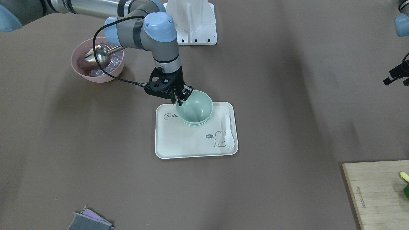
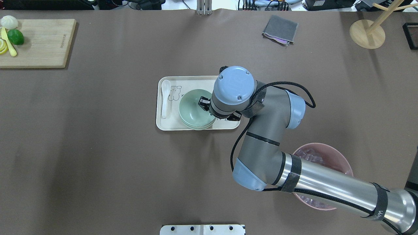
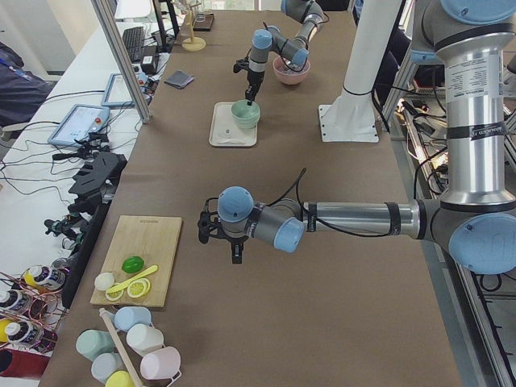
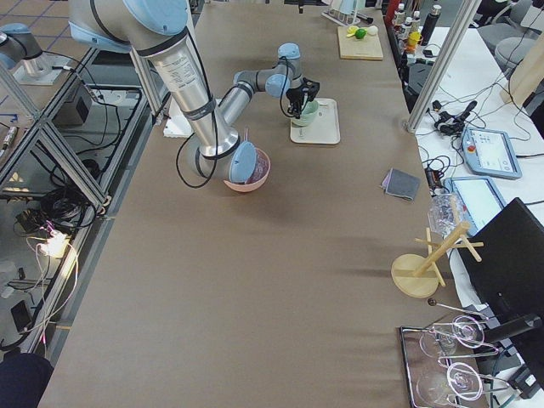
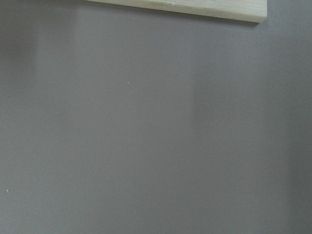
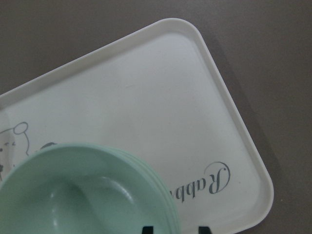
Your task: Stack green bowls together
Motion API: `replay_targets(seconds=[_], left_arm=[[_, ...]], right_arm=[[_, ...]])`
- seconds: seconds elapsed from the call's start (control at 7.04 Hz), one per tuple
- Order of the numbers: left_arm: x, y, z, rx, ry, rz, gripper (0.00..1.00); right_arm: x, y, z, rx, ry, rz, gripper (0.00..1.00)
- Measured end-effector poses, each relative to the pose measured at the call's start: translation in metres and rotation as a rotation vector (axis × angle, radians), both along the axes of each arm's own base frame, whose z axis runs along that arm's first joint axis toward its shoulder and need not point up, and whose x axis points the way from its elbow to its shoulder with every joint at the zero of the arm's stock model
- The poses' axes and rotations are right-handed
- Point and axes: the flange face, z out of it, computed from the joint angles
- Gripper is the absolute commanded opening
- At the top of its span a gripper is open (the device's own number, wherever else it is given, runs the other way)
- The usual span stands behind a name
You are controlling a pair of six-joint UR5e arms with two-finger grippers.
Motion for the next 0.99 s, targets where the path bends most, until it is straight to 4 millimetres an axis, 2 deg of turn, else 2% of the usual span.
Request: replay_targets(seconds=[0.14,0.43,0.71,0.99], left_arm=[[0.0,0.0,0.0,-0.001,0.0,0.0,0.98],[0.0,0.0,0.002,-0.007,-0.003,-0.001,0.98],[0.002,0.002,0.004,-0.012,-0.008,0.006,0.98],[0.018,0.006,0.009,-0.01,-0.018,0.077,0.98]], right_arm=[[0.003,-0.001,-0.004,0.026,-0.001,-0.015,1.0],[0.033,-0.02,-0.008,0.074,-0.005,-0.035,1.0],[0.079,-0.057,0.02,0.116,0.033,-0.097,1.0],[0.149,-0.087,0.069,0.172,0.1,-0.191,1.0]])
